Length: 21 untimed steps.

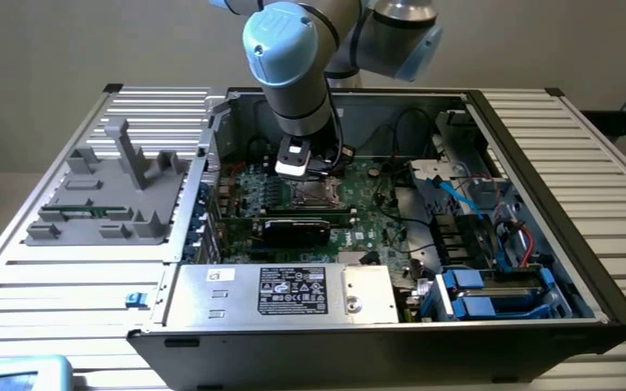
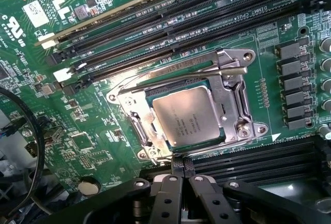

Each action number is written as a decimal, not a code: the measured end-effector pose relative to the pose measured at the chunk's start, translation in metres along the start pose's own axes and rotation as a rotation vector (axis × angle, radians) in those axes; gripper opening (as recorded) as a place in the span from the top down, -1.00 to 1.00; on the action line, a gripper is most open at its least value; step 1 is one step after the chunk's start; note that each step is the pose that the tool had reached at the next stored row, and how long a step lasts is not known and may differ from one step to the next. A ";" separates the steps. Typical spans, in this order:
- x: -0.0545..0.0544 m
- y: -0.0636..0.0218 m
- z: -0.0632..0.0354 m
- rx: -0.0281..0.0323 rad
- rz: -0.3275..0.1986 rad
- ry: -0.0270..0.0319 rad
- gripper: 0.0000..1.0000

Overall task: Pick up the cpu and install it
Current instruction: 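Install the first cpu locking lever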

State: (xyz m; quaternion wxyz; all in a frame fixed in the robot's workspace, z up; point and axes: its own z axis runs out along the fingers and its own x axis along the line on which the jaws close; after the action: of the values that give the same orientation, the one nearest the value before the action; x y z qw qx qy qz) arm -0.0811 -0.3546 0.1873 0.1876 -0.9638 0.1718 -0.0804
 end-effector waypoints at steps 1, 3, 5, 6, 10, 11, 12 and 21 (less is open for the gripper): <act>0.000 0.0000 0.0000 -0.0001 0.000 0.0000 0.77; 0.000 0.0000 0.0000 -0.0001 0.000 -0.0001 0.77; 0.000 -0.0001 0.0000 -0.0002 0.000 -0.0002 0.77; 0.000 -0.0001 0.0000 -0.0002 0.000 -0.0002 0.77; 0.001 -0.0003 0.0002 0.0003 -0.001 -0.0006 0.77; 0.001 -0.0003 0.0002 0.0005 -0.001 -0.0007 0.77; 0.001 -0.0004 0.0002 0.0007 -0.001 -0.0009 0.77; 0.001 -0.0003 0.0002 0.0031 -0.003 -0.0025 0.77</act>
State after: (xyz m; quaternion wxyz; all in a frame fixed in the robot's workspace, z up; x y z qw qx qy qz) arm -0.0800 -0.3546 0.1873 0.1892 -0.9638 0.1701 -0.0797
